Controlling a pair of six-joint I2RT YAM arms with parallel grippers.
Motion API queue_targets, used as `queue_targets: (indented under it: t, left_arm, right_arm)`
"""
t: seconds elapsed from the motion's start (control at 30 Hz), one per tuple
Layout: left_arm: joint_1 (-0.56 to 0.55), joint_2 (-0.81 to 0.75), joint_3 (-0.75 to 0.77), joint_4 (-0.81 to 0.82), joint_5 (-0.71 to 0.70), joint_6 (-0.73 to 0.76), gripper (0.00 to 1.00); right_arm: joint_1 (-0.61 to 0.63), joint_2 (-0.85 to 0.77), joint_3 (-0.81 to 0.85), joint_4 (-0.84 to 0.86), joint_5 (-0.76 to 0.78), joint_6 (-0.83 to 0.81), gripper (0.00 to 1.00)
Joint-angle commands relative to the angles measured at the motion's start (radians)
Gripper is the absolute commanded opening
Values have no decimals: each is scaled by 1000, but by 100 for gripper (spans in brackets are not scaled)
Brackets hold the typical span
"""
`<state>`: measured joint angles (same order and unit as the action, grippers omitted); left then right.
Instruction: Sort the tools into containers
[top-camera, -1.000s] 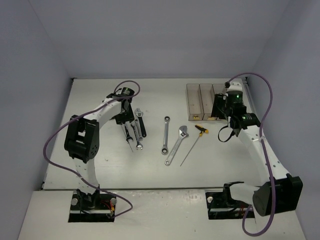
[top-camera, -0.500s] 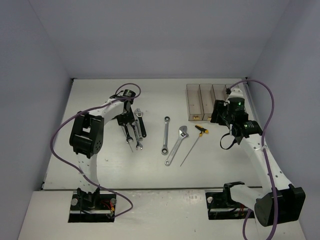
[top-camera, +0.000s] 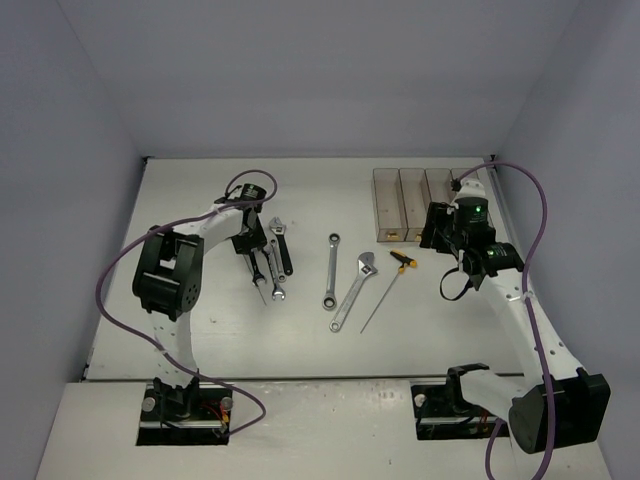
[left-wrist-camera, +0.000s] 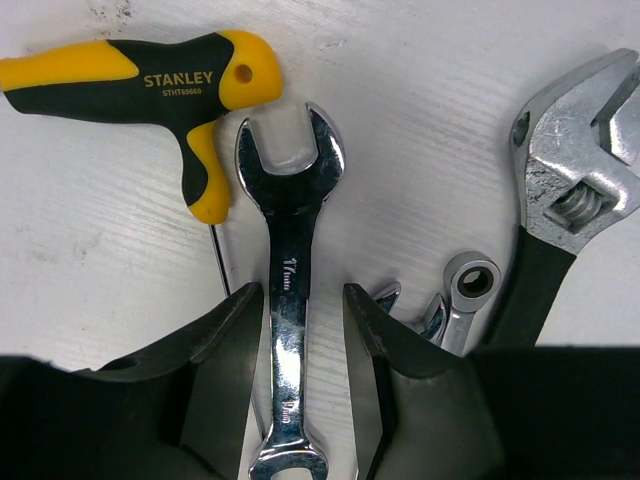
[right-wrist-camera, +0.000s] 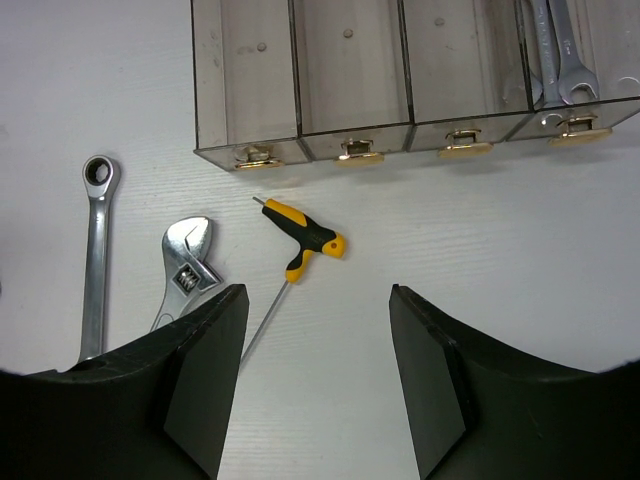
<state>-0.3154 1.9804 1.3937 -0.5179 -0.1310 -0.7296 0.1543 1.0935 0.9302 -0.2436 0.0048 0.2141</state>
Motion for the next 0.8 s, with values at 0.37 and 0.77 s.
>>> queue_targets:
  t: [0.37,0.77]
  left_arm:
    - [10,-45,-104,-59,26,-1,30]
    - [9,-25,-66,-64,68,27,0]
  right_arm:
    - [5,7,-1,46,-37,37,56]
    - [10,10,6,45,-75,43,56]
